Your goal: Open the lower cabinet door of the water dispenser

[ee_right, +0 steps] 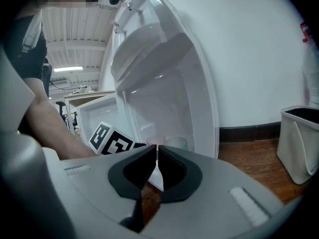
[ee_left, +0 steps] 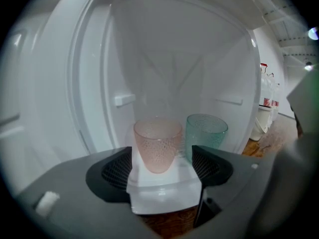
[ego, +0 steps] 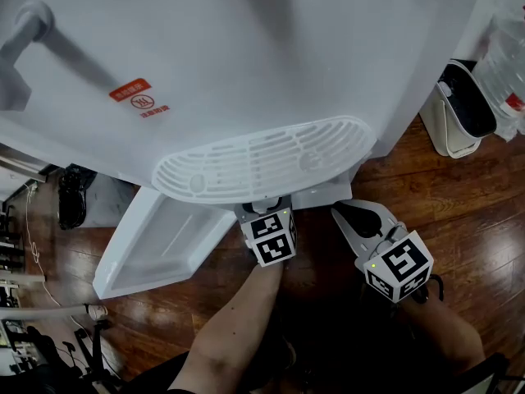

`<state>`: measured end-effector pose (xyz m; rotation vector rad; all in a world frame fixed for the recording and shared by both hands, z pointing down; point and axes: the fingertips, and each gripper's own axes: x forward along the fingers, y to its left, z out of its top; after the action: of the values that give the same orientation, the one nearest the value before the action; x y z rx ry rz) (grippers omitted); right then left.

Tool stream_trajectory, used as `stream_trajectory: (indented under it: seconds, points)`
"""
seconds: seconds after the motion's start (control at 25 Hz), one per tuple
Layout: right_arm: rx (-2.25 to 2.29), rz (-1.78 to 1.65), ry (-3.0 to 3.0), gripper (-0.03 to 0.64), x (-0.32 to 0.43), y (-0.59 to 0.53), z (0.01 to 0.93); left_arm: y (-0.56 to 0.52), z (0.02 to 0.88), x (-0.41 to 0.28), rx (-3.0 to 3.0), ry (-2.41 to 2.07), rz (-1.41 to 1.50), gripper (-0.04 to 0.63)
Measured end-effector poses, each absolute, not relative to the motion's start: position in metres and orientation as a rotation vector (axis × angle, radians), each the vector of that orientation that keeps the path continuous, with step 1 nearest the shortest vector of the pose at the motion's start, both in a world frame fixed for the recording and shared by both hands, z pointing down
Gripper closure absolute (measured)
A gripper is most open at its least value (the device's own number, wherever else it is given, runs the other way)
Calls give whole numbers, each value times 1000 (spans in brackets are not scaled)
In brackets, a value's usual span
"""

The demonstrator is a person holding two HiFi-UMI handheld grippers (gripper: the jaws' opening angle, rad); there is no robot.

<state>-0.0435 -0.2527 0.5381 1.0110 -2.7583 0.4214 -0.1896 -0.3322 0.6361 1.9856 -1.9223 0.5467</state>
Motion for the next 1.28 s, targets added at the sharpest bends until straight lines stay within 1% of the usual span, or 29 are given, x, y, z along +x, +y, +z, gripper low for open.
stream_trajectory:
  seconds: [0.08,0.36,0.6,0.68,0.84,1.28]
  points:
    - [1010,422,-2758,604,-44,-253,539,-335,638,-189,1984,-1931,546,209]
    - [1016,431,-2740,604,-46,-259,546,-342,642,-188,1988,-1947,560,210]
    - [992,423,-2749,604,-53,-261,543,-346,645,-190,1989,-1971,601,219]
    - [999,425,-2743,604,-50,-261,544,-348,644,-191,1979,-1992,601,236]
    - [1015,451,-2730,604,-46,-262,550,-349,645,-193,1970,-2020,621,244]
    - [999,467,-2724,606,-44,-261,556,-358,648,-194,1932,-2096,643,239]
